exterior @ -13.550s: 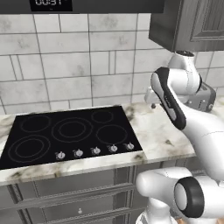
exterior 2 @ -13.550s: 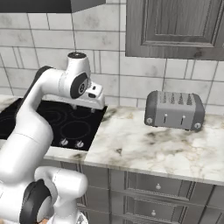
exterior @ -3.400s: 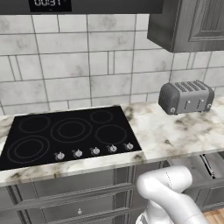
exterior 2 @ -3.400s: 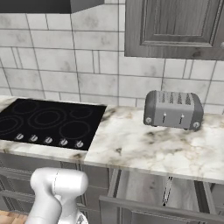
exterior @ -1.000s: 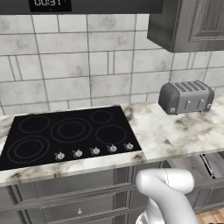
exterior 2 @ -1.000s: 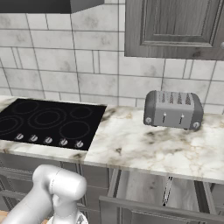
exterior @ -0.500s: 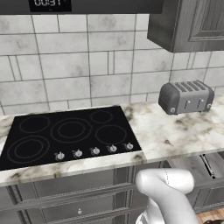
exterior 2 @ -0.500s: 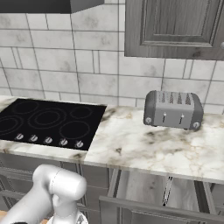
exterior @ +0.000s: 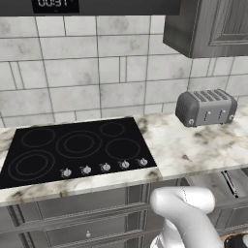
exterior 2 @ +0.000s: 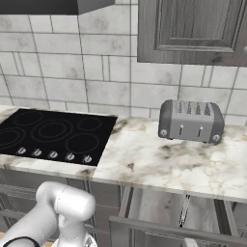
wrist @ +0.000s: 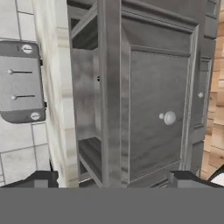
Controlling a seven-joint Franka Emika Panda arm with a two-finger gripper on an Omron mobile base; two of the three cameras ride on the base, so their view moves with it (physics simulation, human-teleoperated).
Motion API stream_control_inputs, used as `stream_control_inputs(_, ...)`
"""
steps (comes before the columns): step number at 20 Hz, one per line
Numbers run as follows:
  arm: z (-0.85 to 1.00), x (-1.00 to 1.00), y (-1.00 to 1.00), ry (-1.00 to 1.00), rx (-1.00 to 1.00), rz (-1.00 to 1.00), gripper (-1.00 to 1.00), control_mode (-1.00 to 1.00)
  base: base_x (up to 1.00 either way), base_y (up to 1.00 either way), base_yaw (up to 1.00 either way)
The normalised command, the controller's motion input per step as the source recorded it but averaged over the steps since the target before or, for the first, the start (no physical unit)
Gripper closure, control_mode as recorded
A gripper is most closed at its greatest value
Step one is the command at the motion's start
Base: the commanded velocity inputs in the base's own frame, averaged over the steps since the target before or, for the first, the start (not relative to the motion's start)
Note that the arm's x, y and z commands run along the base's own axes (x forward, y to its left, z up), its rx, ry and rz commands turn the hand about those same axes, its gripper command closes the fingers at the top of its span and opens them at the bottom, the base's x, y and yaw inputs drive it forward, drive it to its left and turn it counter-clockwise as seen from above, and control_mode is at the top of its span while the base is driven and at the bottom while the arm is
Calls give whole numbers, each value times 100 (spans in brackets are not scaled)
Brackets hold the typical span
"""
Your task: Take the tongs from the drawer on the right and place them on the dining counter next to the tray containing the hot dog.
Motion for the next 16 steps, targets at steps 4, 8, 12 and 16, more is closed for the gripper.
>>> stream_control_inputs(4,0,3,8,2,0,6,-100,-100,0,0,0)
stream_control_inputs(8,4,18,1,15,0,6,-100,-100,0,0,0)
stream_control_inputs(12,18,17,0,14,0,5,-100,-100,0,0,0)
stream_control_inputs(16,9,19,0,14,0,4,-100,-100,0,0,0)
